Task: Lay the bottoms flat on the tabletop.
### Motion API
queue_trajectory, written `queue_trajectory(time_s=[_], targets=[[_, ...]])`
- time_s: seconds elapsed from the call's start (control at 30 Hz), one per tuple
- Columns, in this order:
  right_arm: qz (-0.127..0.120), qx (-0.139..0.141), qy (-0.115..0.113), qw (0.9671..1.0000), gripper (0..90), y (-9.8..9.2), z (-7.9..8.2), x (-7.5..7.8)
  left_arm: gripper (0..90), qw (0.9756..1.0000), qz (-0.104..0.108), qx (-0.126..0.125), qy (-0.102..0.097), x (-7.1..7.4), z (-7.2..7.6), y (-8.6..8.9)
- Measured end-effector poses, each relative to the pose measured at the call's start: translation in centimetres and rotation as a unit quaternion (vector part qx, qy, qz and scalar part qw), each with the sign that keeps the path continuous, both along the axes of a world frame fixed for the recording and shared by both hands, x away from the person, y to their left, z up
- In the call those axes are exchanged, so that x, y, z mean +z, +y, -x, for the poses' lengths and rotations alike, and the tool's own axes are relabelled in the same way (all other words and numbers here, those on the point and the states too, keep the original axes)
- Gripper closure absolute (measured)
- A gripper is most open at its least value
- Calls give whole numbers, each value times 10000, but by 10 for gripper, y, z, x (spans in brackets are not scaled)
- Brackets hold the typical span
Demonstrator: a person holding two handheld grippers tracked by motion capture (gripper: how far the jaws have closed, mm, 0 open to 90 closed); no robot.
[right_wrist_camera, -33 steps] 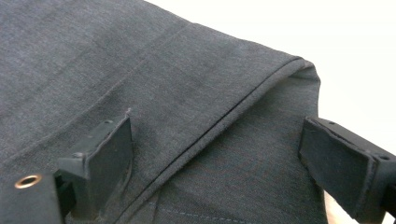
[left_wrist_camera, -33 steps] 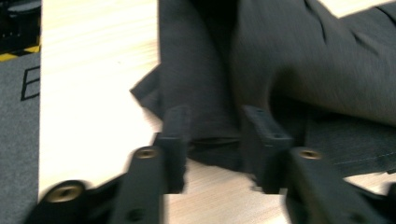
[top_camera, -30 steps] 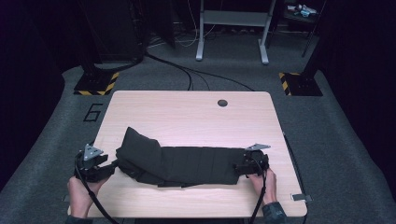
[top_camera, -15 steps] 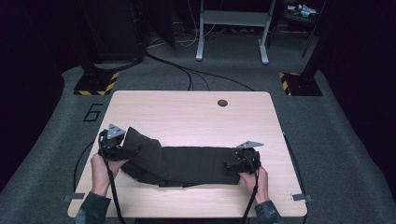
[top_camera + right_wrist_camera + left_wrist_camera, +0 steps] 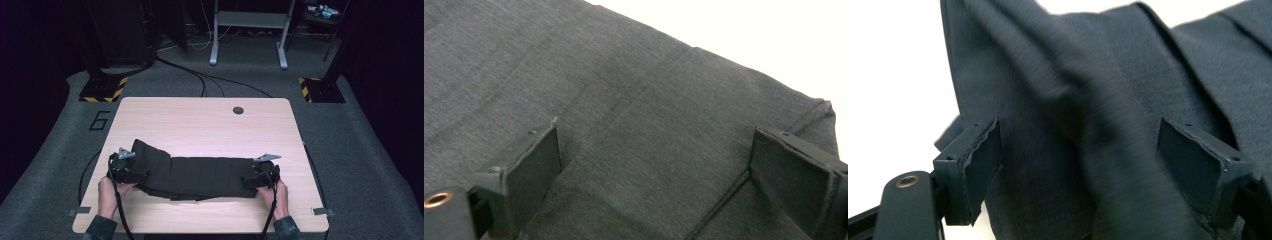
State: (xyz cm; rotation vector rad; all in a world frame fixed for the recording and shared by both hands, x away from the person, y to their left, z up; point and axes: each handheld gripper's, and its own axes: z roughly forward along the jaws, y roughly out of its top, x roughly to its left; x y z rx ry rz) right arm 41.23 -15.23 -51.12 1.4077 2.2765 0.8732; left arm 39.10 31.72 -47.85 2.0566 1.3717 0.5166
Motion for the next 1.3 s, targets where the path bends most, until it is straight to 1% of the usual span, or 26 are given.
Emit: queue_trajectory(time_s=[0.03, 0.07, 0.1, 0.17, 0.2, 0.23, 0.27, 0.37, 0.43, 0.47, 0.5, 0.53, 0.6, 0.63, 0.67, 0.7, 0.8, 0.9, 0.93, 1.03, 1.07, 1.13, 1.2, 1.23, 1.27, 1.3], targets=[[0, -35, 16, 10000, 59, -1, 0, 0, 188, 10000, 0, 0, 0, 0, 0, 0], [59, -76, 7, 10000, 59, -2, 0, -1, 188, 10000, 62, 13, 39, -5, 3, 2], [77, -65, -18, 9999, 59, -4, -1, -2, 188, 9999, 111, 23, 66, -7, 4, 3], [189, -179, 17, 9997, 59, -8, -1, -3, 188, 9998, 182, 39, 70, -12, 8, 5], [102, -214, 46, 9997, 59, -11, -2, -5, 188, 9998, 196, 49, 90, -14, 10, 6], [102, -214, 46, 9997, 59, -11, -2, -5, 188, 9998, 196, 49, 90, -14, 10, 6], [60, -195, 36, 9998, 58, -16, -2, -6, 188, 9995, 294, 93, 84, -20, 14, 9], [55, -205, 30, 9998, 59, -16, -1, -6, 188, 9989, 435, 136, 102, -24, 20, 13], [56, -217, 25, 9997, 59, -17, -1, -6, 187, 9988, 467, 143, 102, -25, 22, 14], [62, -201, 13, 9998, 59, -18, -1, -7, 187, 9980, 600, 204, 59, -28, 25, 15], [68, -206, 7, 9998, 59, -18, -1, -7, 188, 9981, 580, 172, 109, -29, 27, 16], [54, -231, 16, 9997, 59, -19, 0, -7, 188, 9975, 667, 194, 101, -30, 28, 16], [75, -225, -7, 9997, 58, -21, 0, -7, 188, 9973, 709, 205, 57, -32, 30, 16], [73, -259, 25, 9996, 58, -22, 1, -7, 188, 9971, 728, 180, 121, -32, 31, 16], [83, -226, -19, 9997, 58, -23, 0, -7, 188, 9967, 773, 224, 56, -34, 34, 13], [83, -226, -19, 9997, 58, -23, 0, -7, 188, 9967, 773, 224, 56, -34, 34, 13], [85, -275, -12, 9996, 57, -31, -1, -7, 188, 9961, 864, 145, 40, -36, 38, 7], [72, -319, 22, 9995, 56, -34, -2, -7, 185, 9962, 862, 118, 27, -36, 38, 4], [84, -303, 50, 9995, 53, -35, -3, -6, 182, 9967, 799, 84, -61, -32, 37, 3], [-110, -260, 100, 9996, 52, -37, -2, -4, 169, 9955, 903, 120, -252, -24, 42, 5], [-283, -268, 37, 9992, 54, -39, 2, -1, 158, 9953, 924, 85, -293, -20, 44, 7], [-436, -194, -175, 9987, 74, -41, 10, 8, 155, 9950, 928, 59, -360, -13, 50, 9], [-516, -147, -258, 9982, 88, -39, 21, 17, 157, 9949, 888, -23, -472, -4, 59, 11], [-516, -147, -258, 9982, 88, -39, 21, 17, 157, 9949, 888, -23, -472, -4, 59, 11], [-498, -38, -330, 9982, 102, -35, 34, 23, 161, 9950, 833, -70, -552, 1, 67, 12], [-462, -8, -370, 9982, 113, -34, 39, 24, 167, 9953, 797, -137, -528, 3, 72, 13]])
